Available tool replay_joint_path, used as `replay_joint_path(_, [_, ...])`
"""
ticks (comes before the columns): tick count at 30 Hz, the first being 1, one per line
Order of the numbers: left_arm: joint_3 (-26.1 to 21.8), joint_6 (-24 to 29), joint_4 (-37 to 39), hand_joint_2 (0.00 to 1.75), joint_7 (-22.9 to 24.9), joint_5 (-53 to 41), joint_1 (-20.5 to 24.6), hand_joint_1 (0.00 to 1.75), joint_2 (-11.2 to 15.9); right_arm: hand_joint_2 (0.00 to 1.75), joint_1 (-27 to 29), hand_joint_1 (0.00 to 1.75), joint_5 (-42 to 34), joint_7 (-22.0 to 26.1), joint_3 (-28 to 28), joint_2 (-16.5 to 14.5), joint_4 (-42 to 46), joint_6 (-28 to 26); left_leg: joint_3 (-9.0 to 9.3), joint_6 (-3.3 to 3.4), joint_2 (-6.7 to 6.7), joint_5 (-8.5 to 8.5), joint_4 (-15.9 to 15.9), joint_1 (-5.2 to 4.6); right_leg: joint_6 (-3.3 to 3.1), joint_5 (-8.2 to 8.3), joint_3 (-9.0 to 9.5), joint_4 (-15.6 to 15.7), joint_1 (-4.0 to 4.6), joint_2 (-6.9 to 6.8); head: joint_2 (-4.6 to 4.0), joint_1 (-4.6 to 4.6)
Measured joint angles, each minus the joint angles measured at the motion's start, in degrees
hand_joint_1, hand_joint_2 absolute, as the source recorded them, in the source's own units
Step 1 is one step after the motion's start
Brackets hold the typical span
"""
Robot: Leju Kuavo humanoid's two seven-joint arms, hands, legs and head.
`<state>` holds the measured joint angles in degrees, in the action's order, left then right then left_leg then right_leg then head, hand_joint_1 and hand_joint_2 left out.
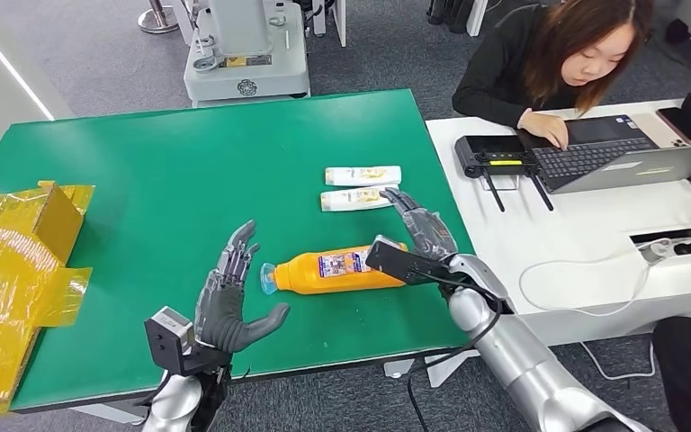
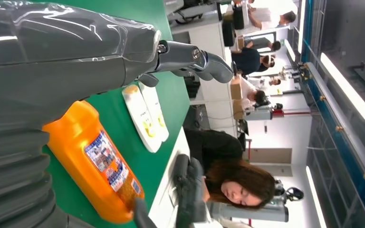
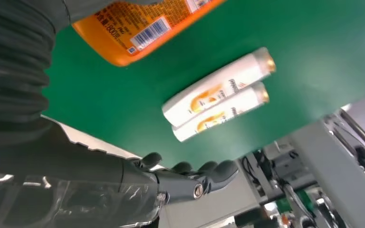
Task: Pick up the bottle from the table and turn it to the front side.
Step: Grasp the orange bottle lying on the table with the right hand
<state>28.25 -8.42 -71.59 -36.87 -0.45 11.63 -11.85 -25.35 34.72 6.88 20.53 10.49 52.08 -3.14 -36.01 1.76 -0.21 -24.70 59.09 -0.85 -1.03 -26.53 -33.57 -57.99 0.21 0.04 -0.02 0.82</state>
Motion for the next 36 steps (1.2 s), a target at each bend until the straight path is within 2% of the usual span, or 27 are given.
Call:
replay_joint_path(9, [0.5,0.0,3.5,1.75,-1.1,0.9,2.5,0.0,-0.1,1.75,-10.8,0.0,3.4,1.8,7.2,0.8,-14.6,5.5,0.1,0.0,0.19,0.0,0.0,0.01,0.03,0.03,0.03,0.0,0.0,0.18,0.0,-0.01])
replay_joint_path(16, [0.5,-0.2,4.0,1.75,-1.4,-0.1,2.6,0.0,-0.1,1.75,-15.7,0.0,3.6,2.6,12.4,0.6,-18.8,7.0,0.16,-0.01,0.18,0.08,0.0,0.01,0.04,0.15,0.13,0.0,0.01,0.16,0.0,-0.01])
replay_joint_path(21, [0.2,-1.3,4.0,1.75,-1.0,-0.5,2.8,0.0,-0.1,1.75,-17.7,0.0,2.4,2.4,14.9,-0.9,-21.2,7.4,0.15,-0.03,0.17,0.17,0.0,0.01,0.03,0.21,0.13,0.0,0.01,0.15,0.0,0.0])
replay_joint_path(26, [-0.8,-6.0,4.0,1.75,0.3,2.6,2.8,0.0,-0.1,1.75,-19.0,0.0,0.3,2.5,16.4,-2.7,-23.1,9.1,0.13,-0.03,0.1,0.2,0.0,0.01,0.02,0.21,0.12,0.0,0.01,0.1,0.0,0.0])
replay_joint_path(32, [-2.9,-16.8,5.0,1.75,3.6,13.1,3.6,0.0,-0.1,1.75,-20.9,0.0,-3.3,2.6,17.1,-4.2,-25.3,14.1,0.11,-0.03,0.07,0.2,0.0,0.01,0.02,0.21,0.09,0.0,0.01,0.07,0.0,-0.01])
replay_joint_path(36, [-4.1,-21.8,7.1,1.75,6.0,19.2,5.2,0.0,-0.1,1.75,-22.0,0.0,-6.3,2.3,17.1,-5.1,-27.1,18.1,0.1,-0.03,0.07,0.2,0.0,0.01,0.02,0.21,0.08,0.0,0.01,0.06,0.0,0.01])
